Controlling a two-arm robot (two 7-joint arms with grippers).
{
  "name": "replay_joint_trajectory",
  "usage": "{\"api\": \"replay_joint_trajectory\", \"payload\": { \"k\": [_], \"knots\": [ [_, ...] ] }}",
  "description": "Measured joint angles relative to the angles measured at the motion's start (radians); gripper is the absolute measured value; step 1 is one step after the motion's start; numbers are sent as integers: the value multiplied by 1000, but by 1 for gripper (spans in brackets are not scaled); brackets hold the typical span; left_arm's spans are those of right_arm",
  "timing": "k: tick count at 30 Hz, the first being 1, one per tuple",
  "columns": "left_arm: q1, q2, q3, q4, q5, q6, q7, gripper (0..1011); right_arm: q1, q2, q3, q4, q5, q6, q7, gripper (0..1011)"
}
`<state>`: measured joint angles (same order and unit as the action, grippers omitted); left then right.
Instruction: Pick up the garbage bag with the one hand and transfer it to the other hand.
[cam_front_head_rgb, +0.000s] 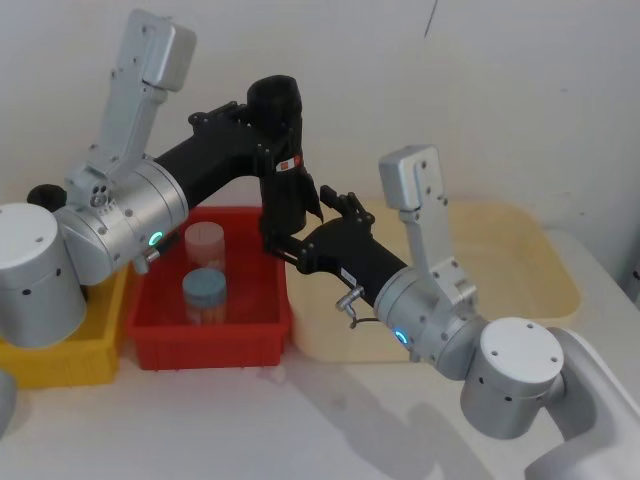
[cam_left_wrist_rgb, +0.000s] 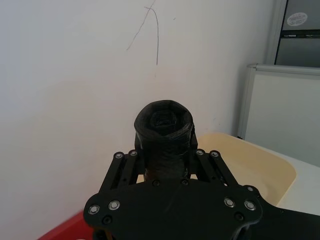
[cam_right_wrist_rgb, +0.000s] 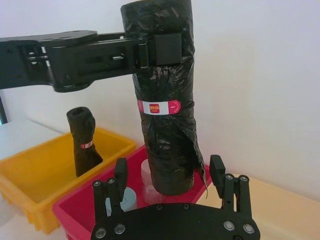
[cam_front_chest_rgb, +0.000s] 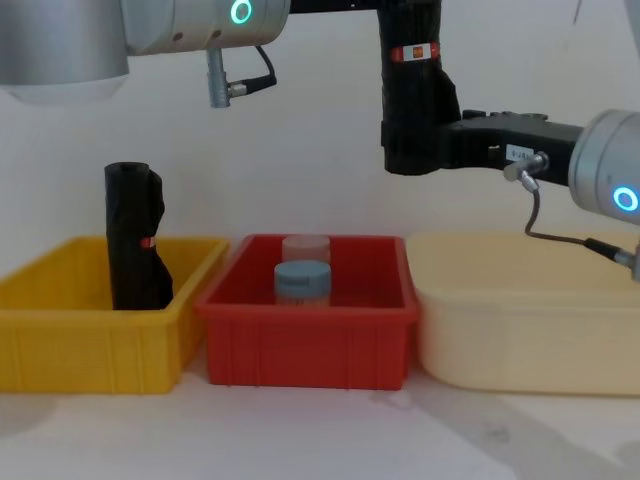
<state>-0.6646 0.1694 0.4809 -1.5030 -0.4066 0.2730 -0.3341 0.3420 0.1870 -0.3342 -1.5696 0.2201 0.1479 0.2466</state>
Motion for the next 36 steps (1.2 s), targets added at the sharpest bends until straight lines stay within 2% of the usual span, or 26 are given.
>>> {"api": "replay_joint_trajectory", "payload": {
  "k": [17, 33, 36],
  "knots": [
    [0, 0, 0, 0, 0, 0, 0, 426, 34, -43, -4, 51, 2, 0, -9, 1000],
    [0, 0, 0, 0, 0, 0, 0, 426, 53, -61, -12, 78, 6, -15, -9, 1000],
    [0, 0, 0, 0, 0, 0, 0, 426, 55, -62, -12, 80, 7, -16, -9, 961]
  ]
}}
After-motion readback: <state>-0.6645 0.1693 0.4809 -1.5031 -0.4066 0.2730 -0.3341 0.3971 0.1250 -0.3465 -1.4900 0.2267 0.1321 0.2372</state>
